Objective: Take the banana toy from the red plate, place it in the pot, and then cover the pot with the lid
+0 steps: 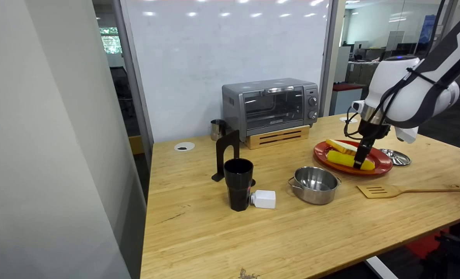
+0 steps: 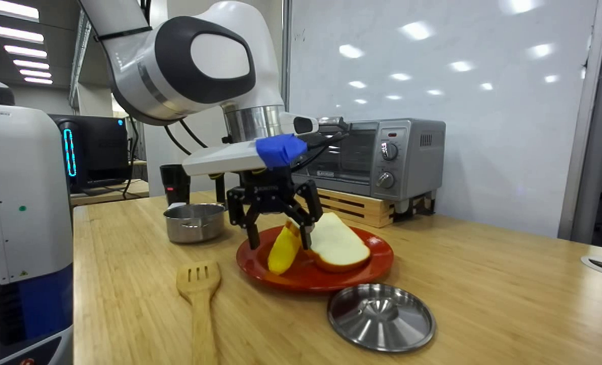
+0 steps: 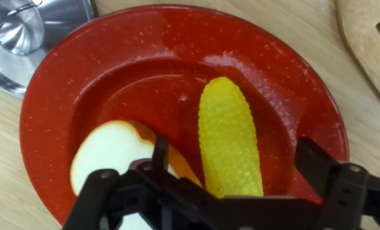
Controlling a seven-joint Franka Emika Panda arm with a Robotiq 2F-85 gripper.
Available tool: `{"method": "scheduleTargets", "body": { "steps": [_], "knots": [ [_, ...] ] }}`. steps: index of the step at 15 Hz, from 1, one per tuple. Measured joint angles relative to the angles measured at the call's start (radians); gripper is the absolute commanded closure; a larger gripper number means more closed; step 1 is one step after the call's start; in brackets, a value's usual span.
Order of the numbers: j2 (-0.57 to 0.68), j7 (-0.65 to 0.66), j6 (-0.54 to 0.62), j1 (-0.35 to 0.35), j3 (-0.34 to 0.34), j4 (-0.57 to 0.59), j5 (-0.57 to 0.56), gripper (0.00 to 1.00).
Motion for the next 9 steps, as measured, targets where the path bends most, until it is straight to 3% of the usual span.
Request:
{"method": "scheduleTargets", "body": {
  "steps": [5,6,7,9],
  "knots": [
    [0.018,0.047,0.007,0.006,0.000,0.001,-0.025,0.00],
    [0.018,0.054,0.007,0.007,0.000,0.001,-0.031,0.05],
    [0.018,0.061,0.007,0.008,0.000,0.001,-0.035,0.26],
    [0.017,0.077,0.007,0.011,0.000,0.002,-0.047,0.30]
  ]
}}
